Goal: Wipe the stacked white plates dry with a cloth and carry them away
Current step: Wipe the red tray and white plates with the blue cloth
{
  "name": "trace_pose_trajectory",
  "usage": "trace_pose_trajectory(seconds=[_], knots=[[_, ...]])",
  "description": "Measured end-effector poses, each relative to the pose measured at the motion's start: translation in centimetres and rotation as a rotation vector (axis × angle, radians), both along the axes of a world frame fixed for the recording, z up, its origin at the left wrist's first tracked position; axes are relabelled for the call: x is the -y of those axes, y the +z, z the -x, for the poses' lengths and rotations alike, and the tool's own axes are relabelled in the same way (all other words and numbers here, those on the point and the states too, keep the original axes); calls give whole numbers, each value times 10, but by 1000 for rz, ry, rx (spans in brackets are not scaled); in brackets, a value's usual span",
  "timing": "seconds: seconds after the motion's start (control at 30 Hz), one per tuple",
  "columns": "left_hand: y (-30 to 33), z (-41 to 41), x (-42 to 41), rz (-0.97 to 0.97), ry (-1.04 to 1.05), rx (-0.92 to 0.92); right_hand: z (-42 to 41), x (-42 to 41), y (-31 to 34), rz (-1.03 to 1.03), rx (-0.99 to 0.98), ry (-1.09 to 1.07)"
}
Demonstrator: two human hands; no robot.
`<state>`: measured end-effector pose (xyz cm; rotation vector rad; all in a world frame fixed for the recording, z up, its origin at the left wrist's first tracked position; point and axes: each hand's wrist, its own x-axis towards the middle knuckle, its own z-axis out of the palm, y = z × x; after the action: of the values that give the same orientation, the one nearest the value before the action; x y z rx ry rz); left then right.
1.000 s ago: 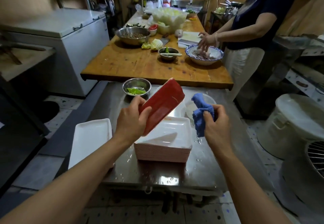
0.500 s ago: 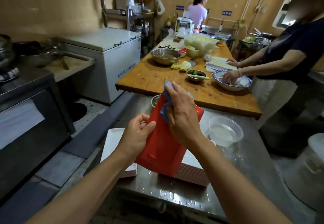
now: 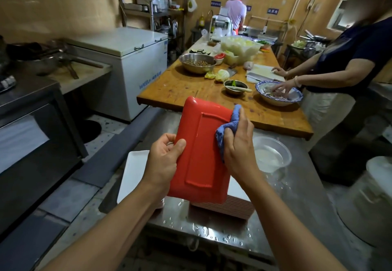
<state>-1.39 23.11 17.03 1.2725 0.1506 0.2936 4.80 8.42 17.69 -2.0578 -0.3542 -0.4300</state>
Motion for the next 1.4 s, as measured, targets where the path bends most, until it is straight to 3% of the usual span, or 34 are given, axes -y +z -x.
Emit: trace_pose_trajectory(seconds=[0.13,0.33,0.5,0.63,0.7,0.77,0.83,0.97,1.27,1.4], knots=[[0,-13,6,87,94,42,21,-6,-18,-51,-99,-5],[-18,-23,8,-13,34,30,20,15,-14,-442,-441,65],[-14,-26,-12,-313,-132,-128,11,37,-2,-306,-365,32],[30,-33,-29,-696,-22,18,11,55,6,-156,-347,211],[51,-40,-32,-808,-177,47,11,60,9,-37,-331,291],[59,-45,-33,-743,-472,-18,11,63,12,37,-325,354],[54,-45,-32,-712,-628,-52,10,64,16,83,-332,416],[39,-39,-29,-622,-515,13,8,62,23,171,-268,462],[36,-22,-23,-504,-334,74,11,0,36,431,236,316],[35,-10,-48,-312,-309,-1,8,21,21,499,213,210]])
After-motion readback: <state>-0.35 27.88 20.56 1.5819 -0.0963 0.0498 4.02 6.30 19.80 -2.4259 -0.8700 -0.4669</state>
